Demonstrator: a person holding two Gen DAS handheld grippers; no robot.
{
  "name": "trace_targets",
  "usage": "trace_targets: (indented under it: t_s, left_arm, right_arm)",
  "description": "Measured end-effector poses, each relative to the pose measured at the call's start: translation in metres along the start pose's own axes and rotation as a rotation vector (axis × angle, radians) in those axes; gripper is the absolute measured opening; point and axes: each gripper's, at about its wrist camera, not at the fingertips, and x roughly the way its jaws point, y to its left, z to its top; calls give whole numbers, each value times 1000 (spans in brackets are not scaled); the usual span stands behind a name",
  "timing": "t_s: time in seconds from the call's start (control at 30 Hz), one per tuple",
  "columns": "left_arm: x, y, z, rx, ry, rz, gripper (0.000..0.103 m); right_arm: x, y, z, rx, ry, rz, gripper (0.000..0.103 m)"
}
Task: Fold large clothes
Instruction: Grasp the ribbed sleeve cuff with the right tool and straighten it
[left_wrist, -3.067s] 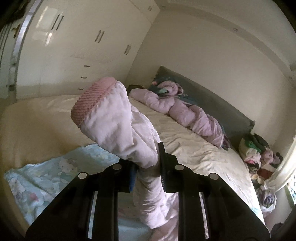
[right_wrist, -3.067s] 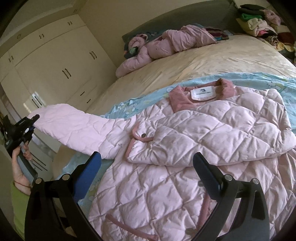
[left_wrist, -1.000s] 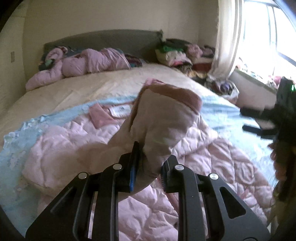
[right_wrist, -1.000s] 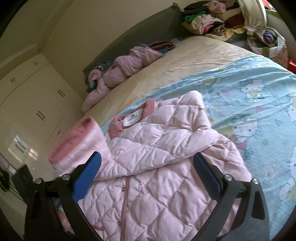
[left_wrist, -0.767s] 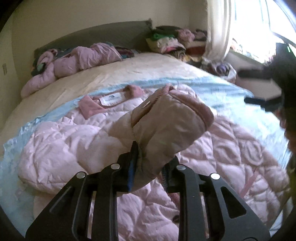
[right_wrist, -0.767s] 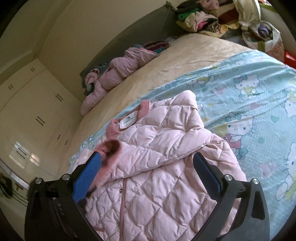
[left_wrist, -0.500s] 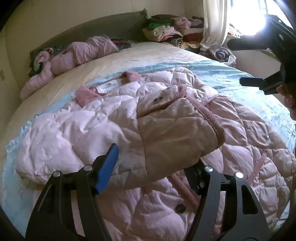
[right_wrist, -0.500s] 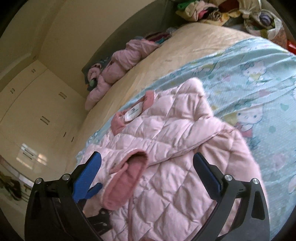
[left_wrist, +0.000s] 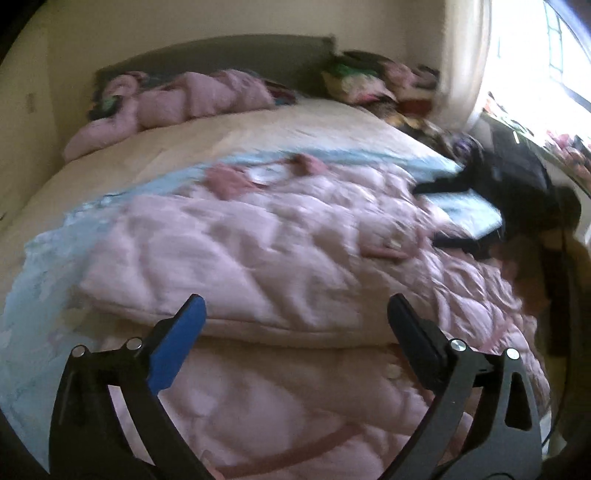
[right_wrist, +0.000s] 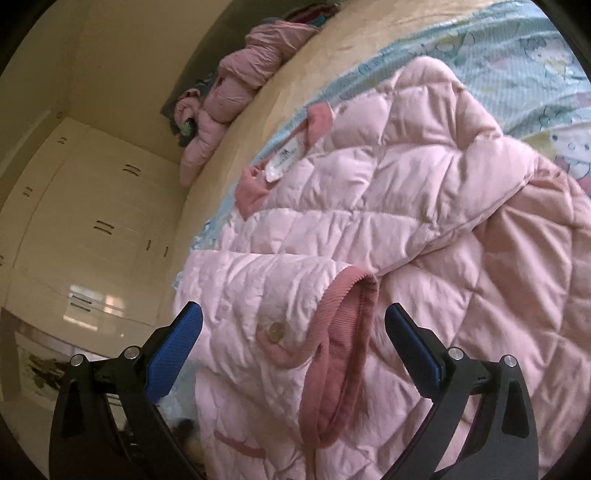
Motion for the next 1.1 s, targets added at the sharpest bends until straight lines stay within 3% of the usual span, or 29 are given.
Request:
trace_targets:
  t_s: [0.1, 0.17, 0.27, 0.37, 0.5, 0.67, 0.8, 0.97, 1.1]
  left_arm:
    - [-12, 29, 5, -68, -26, 78, 93]
    - [-18, 46, 6, -94, -30, 156, 93]
    - [-25, 71, 6, -138, -37, 249, 93]
    - [-37, 97, 1, -218, -58, 279, 93]
    - [-52, 129, -8, -315, -65, 294, 93]
    - [-62, 159, -8, -434, -84, 287, 93]
    - [-64, 168, -2, -469, -103, 277, 93]
    - [-54, 172, 18, -493, -110, 232, 93]
    - [-33, 169, 35, -484, -88, 188, 93]
  right_arm:
    - [9, 1, 0, 5, 12, -1, 83]
    - [17, 3, 0, -9, 21, -15, 57]
    - [28, 4, 3, -36, 19, -33, 33]
    - [33, 6, 4, -63, 6, -46, 14]
    - [21, 40, 5, -228, -94, -83, 8]
    - [-7, 114, 14, -513, -205, -48, 6]
    - [-37, 160, 34, -670, -292, -50, 5]
    - [-57, 174, 62, -738, -365, -101, 5]
    - [-48, 151, 78, -694, -339, -154, 5]
